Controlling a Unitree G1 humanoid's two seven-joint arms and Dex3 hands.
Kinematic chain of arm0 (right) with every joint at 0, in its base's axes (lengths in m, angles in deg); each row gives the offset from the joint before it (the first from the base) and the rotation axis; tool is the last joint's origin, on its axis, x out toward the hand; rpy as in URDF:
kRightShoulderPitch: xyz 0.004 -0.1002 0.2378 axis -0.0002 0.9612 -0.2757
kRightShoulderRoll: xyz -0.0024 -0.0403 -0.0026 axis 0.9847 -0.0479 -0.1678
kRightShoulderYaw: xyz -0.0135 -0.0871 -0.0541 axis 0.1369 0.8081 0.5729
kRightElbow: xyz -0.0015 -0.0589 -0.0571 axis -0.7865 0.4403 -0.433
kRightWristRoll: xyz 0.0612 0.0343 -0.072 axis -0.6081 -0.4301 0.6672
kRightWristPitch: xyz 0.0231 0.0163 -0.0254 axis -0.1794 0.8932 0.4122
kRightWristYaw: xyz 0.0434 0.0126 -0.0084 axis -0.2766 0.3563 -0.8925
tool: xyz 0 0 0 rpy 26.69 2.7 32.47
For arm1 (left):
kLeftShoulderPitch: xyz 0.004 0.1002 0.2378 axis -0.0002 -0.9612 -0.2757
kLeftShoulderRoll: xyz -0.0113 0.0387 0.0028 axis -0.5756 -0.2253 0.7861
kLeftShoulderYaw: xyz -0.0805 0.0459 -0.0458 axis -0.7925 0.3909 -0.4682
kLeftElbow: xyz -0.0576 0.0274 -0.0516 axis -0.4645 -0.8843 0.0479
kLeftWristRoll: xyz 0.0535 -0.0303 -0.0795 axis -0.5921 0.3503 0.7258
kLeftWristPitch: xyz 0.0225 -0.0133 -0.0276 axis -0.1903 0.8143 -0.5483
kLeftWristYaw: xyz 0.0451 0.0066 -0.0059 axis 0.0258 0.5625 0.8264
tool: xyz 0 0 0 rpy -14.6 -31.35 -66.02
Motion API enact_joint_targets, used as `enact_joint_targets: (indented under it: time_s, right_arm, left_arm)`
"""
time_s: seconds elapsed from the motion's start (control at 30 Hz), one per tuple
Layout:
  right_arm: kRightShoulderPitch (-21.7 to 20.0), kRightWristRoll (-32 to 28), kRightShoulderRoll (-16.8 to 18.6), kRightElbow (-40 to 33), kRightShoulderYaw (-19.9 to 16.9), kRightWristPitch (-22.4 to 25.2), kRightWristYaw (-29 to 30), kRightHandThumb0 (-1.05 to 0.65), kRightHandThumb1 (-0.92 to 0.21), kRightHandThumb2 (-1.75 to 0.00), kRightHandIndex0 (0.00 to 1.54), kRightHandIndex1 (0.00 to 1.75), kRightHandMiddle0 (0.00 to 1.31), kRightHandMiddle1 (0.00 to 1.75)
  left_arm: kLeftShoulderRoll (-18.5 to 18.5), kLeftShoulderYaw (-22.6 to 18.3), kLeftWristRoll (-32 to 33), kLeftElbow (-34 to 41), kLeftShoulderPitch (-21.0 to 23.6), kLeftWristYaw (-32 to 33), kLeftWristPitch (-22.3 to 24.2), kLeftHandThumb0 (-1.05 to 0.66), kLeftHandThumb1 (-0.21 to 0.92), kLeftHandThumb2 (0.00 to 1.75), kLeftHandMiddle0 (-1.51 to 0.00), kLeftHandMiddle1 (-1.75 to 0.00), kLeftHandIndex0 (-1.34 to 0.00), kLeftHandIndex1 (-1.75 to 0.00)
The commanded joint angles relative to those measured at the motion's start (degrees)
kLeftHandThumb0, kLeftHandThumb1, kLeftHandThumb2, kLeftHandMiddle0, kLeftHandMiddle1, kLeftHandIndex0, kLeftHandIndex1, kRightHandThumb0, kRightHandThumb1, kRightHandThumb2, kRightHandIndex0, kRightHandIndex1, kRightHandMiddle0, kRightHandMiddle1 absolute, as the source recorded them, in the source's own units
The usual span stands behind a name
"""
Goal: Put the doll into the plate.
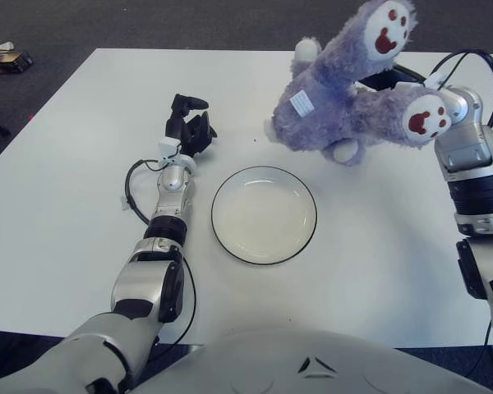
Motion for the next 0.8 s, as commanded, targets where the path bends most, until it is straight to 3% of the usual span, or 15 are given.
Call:
enact_joint_targets:
  time_s: [0.0,0.17,0.53,0.77]
  right_arm:
    - [-1.68,-0.84,0.04,0.10,-0.38,-0.60,-0.23,0.00,-0.28,-1.34,0.66,1.66,0.42,1.75]
    - [-1.90,-0.15,1.81,-2.70,0.91,1.09,-0.77,0.00,-0.28,-1.34,0.65,1.67,0.43,1.75]
    - [-1.55,-0.01,1.84,-3.79,1.04,1.89,-0.86,0.00,-0.28,-1.34,0.65,1.67,0.43,1.75]
    - [-0.21,2.70,3.21,-3.79,2.48,-3.42,2.82,0.00,-0.28,-1.34,0.64,1.68,0.43,1.75]
  left_arm:
    - [0.79,0.43,-1.04,-3.04,-4.03,0.60,-0.29,-0.37,0.77,0.72,-0.83,-1.75,-0.30,-1.75]
    - [0.91,0.84,-2.00,-3.55,-3.52,2.06,-0.04,-0.37,0.76,0.72,-0.83,-1.75,-0.30,-1.75]
    - [0.87,1.10,-2.26,-4.09,-3.24,2.70,-0.25,-0.37,0.76,0.73,-0.83,-1.75,-0.30,-1.75]
    - [0.63,0.92,-2.10,-4.80,-2.71,3.17,-0.48,-0.37,0.76,0.73,-0.82,-1.75,-0.30,-1.75]
